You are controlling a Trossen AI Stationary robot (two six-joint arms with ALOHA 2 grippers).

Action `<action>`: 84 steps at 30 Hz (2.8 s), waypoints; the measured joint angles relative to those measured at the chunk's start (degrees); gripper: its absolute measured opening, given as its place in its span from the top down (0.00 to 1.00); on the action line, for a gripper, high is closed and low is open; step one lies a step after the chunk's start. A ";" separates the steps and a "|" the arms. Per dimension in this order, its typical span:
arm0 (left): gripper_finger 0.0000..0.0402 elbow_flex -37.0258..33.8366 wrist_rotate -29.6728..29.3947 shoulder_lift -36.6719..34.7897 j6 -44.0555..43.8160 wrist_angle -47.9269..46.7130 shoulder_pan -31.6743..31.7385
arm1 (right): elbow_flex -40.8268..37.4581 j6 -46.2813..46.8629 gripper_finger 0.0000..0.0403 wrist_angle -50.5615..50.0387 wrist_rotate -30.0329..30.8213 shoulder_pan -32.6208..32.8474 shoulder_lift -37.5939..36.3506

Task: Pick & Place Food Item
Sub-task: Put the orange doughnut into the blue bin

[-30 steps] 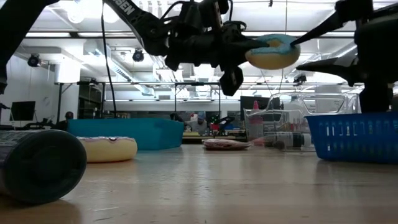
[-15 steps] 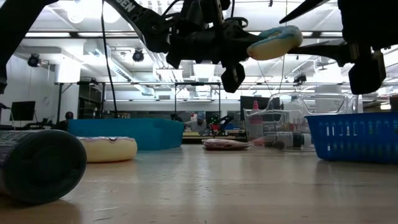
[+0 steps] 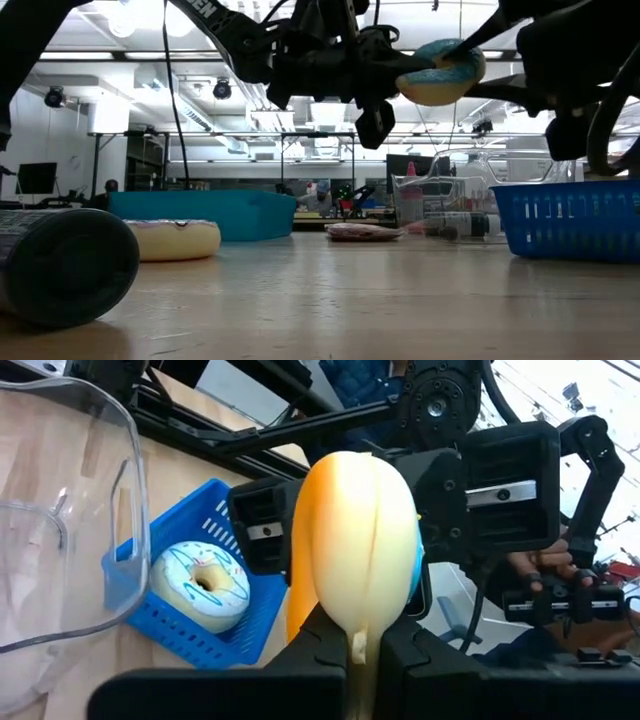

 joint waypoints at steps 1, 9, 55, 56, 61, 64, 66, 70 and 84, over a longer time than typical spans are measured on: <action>0.97 0.00 0.00 0.00 0.02 0.00 0.00 | 0.00 0.21 0.67 -0.01 0.00 0.01 0.00; 0.97 0.00 -0.02 0.00 1.73 0.00 -0.02 | 0.14 3.82 0.96 -1.36 0.15 0.06 0.00; 0.19 -0.17 0.79 -8.22 36.95 -9.88 3.61 | 6.29 7.15 0.98 -1.20 -0.24 0.21 0.04; 0.19 -0.17 0.94 -8.52 36.95 -9.86 3.85 | 6.29 8.04 0.98 -1.21 -0.03 0.36 0.04; 0.18 -0.80 3.79 -10.74 36.90 -10.01 5.39 | 6.29 10.10 0.98 -1.18 0.35 0.45 0.02; 0.18 -2.05 4.18 -13.76 37.13 -9.91 6.45 | 5.85 12.79 0.98 -1.22 0.35 0.27 0.02; 0.18 -3.34 4.81 -16.50 37.37 -9.59 7.08 | 5.07 13.68 0.98 -1.39 0.31 0.06 0.02; 0.18 -7.69 5.38 -22.95 37.80 -9.64 7.75 | 4.05 17.34 0.98 -1.45 0.30 0.03 0.02; 0.18 -33.49 -3.25 -47.85 31.80 2.60 8.15 | 3.67 47.70 0.98 -1.46 -5.95 -0.42 -4.45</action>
